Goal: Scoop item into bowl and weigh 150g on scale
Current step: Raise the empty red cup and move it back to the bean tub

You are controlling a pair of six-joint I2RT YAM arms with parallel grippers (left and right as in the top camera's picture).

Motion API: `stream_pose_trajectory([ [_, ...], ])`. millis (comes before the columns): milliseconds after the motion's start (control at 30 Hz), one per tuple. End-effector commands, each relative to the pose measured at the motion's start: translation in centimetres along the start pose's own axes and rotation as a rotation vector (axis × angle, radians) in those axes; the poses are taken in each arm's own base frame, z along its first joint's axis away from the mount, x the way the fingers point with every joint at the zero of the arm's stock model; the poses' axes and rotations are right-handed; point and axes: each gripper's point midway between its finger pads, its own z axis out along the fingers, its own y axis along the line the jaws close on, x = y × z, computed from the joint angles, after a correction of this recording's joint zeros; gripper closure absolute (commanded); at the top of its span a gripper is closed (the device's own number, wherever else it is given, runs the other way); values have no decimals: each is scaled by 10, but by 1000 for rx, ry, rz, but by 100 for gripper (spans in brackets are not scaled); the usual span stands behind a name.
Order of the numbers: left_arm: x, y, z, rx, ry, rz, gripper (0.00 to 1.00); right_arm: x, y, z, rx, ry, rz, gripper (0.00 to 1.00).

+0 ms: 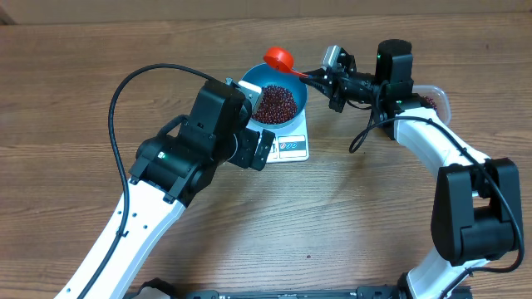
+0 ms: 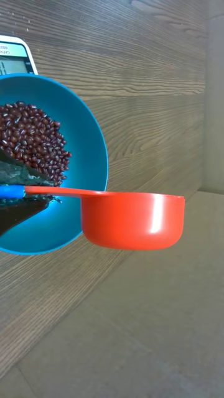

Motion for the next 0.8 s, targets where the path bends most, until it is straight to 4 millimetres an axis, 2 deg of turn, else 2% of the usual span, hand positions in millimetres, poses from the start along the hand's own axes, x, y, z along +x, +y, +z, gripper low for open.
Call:
stream_pose_trajectory([
  [0, -6, -2, -2, 8, -14, -2, 0, -1, -3, -1, 7, -3, 116, 96],
  [100, -6, -2, -2, 8, -14, -2, 0, 3, -11, -10, 25, -4, 264, 96],
  [167, -6, -2, -2, 8, -14, -2, 0, 0, -9, -15, -7, -26, 290, 96],
  [233, -6, -2, -2, 8, -14, -2, 0, -2, -6, -18, -38, -44, 281, 96],
  [367, -6, -2, -2, 8, -14, -2, 0, 9, -4, -17, -25, -4, 93, 96],
  [533, -6, -2, -2, 8, -14, -2, 0, 10, -7, -18, -7, 6, 213, 96],
  [667, -6, -2, -2, 8, -14, -2, 1, -4, -11, -27, 10, -10, 315, 96],
  [767, -6, -2, -2, 8, -14, -2, 0, -19, -11, -37, 28, -19, 307, 96],
])
